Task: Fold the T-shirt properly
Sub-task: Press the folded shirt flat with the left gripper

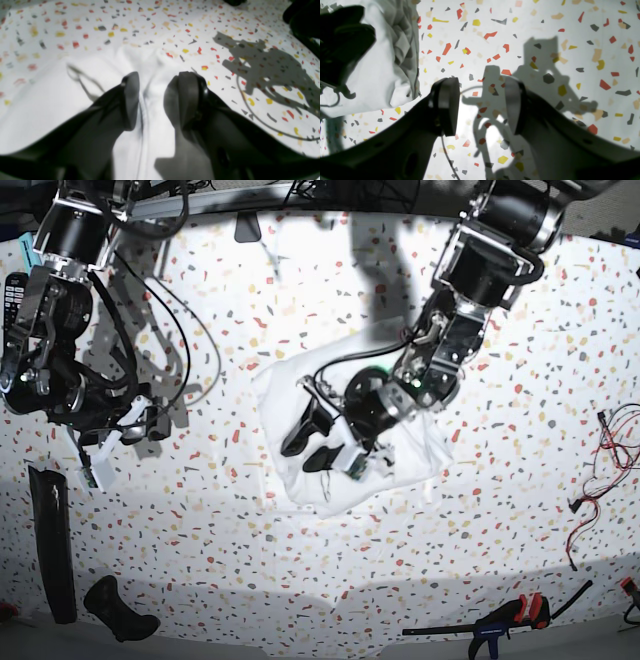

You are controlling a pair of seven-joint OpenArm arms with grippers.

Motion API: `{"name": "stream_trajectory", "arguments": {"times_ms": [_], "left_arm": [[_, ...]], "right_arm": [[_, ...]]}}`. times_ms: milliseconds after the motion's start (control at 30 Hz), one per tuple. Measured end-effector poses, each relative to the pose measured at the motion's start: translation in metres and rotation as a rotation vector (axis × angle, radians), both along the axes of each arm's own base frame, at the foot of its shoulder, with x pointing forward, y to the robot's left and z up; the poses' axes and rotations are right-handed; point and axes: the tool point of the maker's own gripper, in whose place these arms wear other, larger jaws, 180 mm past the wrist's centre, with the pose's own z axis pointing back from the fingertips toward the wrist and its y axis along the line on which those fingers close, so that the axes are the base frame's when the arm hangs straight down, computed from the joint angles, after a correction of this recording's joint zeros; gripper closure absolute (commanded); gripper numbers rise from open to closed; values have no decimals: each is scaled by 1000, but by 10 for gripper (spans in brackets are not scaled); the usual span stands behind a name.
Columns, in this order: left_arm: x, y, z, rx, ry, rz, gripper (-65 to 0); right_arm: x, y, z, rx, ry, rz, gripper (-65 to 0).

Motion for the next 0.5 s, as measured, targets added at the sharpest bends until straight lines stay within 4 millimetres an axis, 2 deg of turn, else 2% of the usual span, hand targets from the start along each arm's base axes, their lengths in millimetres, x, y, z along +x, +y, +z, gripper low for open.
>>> {"name": "stream_trajectory", "arguments": {"times_ms": [100, 200, 400, 500], "left_arm": [[-6, 8, -18, -22, 0, 17, -245], [-12, 11, -27, -36, -17, 10, -245], [-15, 13, -30, -37, -36, 3, -245], [-24, 5, -27, -62, -5, -77, -245]], "right_arm": [[0, 0, 0, 0, 0, 0, -290], [0, 0, 0, 0, 1, 0, -290], [0, 0, 0, 0, 1, 0, -290], [0, 0, 0, 0, 1, 0, -290]]}}
